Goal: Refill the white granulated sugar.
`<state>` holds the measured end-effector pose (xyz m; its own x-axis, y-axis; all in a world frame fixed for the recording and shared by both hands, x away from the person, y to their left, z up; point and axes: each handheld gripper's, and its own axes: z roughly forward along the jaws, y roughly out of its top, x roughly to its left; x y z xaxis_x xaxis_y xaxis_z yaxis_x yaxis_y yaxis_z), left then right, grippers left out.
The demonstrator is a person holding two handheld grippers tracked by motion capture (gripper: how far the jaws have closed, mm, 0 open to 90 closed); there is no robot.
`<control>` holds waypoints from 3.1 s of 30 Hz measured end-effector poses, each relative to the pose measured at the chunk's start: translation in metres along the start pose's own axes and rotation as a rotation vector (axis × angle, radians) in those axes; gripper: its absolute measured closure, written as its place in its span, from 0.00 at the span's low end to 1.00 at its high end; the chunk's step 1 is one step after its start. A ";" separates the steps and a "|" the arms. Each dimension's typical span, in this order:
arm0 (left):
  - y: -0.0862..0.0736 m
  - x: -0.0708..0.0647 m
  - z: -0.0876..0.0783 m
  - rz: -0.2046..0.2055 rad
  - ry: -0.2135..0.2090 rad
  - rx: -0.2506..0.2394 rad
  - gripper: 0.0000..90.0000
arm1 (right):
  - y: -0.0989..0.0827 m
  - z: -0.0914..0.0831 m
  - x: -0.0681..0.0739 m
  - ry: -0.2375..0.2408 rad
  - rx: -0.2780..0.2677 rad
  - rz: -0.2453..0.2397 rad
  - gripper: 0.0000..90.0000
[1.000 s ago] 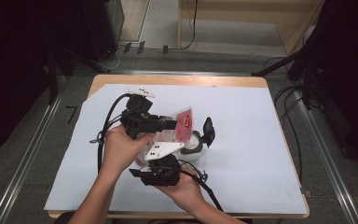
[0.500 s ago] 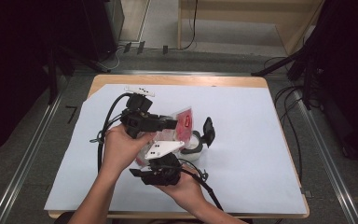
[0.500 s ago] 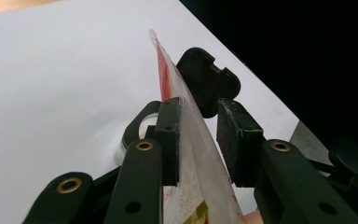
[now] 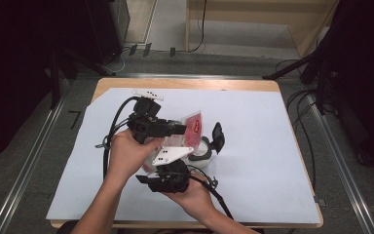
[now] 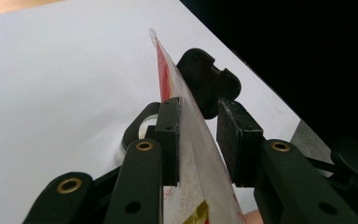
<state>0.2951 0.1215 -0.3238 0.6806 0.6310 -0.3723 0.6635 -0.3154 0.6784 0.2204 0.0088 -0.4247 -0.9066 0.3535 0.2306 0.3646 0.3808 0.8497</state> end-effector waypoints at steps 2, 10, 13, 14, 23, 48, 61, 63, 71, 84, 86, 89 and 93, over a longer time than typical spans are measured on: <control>0.000 0.000 0.000 0.006 0.000 -0.001 0.79 | 0.000 0.000 0.000 0.002 0.000 0.003 0.71; 0.002 -0.003 0.001 0.007 0.004 0.003 0.79 | 0.000 -0.001 0.000 0.006 -0.007 0.010 0.71; 0.002 -0.003 0.001 0.011 0.004 0.006 0.79 | 0.000 -0.001 0.001 0.007 -0.009 0.011 0.71; 0.002 -0.003 0.001 0.010 0.003 0.005 0.79 | 0.000 -0.001 0.001 0.007 -0.010 0.010 0.71; 0.002 -0.005 0.001 0.015 0.008 0.007 0.79 | -0.001 -0.001 0.002 0.004 -0.015 0.007 0.71; 0.002 -0.005 0.000 0.019 0.008 0.006 0.79 | 0.000 -0.002 0.002 0.003 -0.009 -0.003 0.71; 0.002 -0.006 0.000 0.017 0.013 0.007 0.79 | 0.000 -0.001 0.002 0.002 -0.009 -0.004 0.71; 0.002 -0.006 -0.001 0.016 0.013 0.005 0.79 | 0.000 -0.001 0.002 0.000 -0.011 -0.006 0.71; 0.001 -0.008 -0.001 0.032 0.024 -0.004 0.80 | 0.001 -0.001 0.002 0.001 -0.010 -0.009 0.71; 0.001 -0.010 -0.002 0.039 0.033 0.003 0.79 | 0.000 0.000 0.002 0.007 -0.014 -0.011 0.71; 0.001 -0.009 -0.002 0.036 0.029 0.005 0.79 | 0.000 0.000 0.002 0.006 -0.014 -0.009 0.71; 0.001 -0.008 0.000 0.033 0.024 0.000 0.79 | -0.001 0.000 0.002 0.002 -0.013 -0.011 0.71; 0.001 -0.009 -0.001 0.030 0.026 0.002 0.79 | -0.001 0.000 0.002 0.000 -0.016 -0.013 0.71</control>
<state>0.2898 0.1162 -0.3196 0.6921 0.6392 -0.3353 0.6436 -0.3362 0.6876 0.2185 0.0092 -0.4250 -0.9113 0.3485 0.2191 0.3491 0.3722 0.8600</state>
